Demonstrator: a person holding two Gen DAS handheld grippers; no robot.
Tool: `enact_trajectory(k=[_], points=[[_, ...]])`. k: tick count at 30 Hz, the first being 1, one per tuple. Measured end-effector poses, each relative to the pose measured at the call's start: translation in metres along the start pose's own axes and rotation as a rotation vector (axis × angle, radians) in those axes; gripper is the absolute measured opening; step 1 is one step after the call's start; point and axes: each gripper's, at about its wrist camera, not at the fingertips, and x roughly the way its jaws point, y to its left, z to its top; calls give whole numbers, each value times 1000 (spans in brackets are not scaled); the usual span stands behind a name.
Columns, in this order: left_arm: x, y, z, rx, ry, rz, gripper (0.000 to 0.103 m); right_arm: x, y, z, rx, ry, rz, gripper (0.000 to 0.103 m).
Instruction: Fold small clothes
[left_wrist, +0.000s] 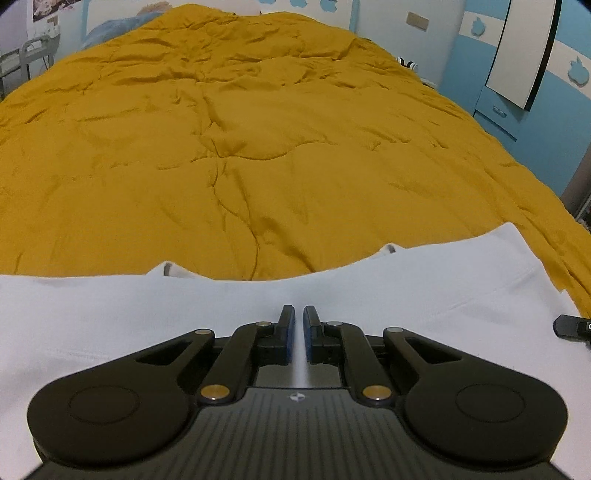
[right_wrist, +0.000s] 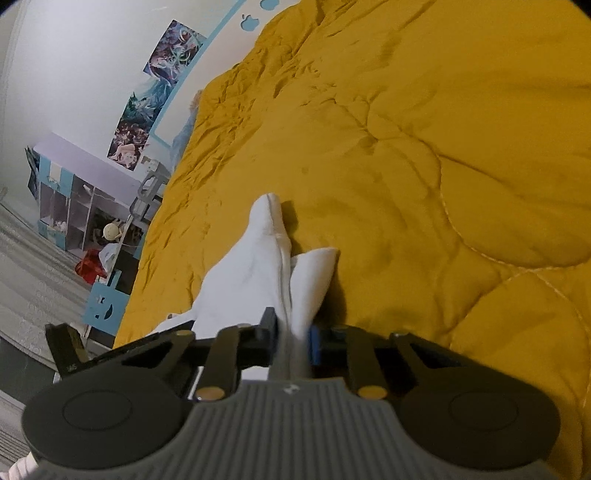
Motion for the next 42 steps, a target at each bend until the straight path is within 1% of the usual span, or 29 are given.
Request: enact_trajectory(k=[2,5,9,13,17,20,24,27,30,33,37,42], points=[[-10,-2,-2,7,-17,5,11,-1,4,1,-7,-7,3,7],[-32,-1,-5,12,-42,18,11,-6,21,5,-39,-22,-12,6],[-67,9,-10,-7,-79,22,11,-15,63,10,-87,-37,-44,6],[-106,39,-20,-74,-122,38,11,-21,111,11,-123,-33,-65,5],[-138,77,-33,-125,-138,85,11,-20,162,7,-120,-32,-29,5],[-159,107,-44,-178,-155,104,11,-6,203,-1,-114,-14,-22,5],[-179,140,-59,-221,-158,124,11,29,253,-15,-94,42,4,5],[-189,160,-71,-250,-155,140,11,60,291,-30,-101,80,-26,5],[-193,176,-77,-285,-150,131,11,91,326,-50,-101,107,-43,5],[-194,193,-84,-313,-149,127,11,123,359,-70,-130,122,-70,5],[-192,214,-94,-371,-146,112,11,165,386,-105,-154,157,-115,5],[-189,229,-102,-417,-142,93,11,212,398,-145,-219,215,-131,5]])
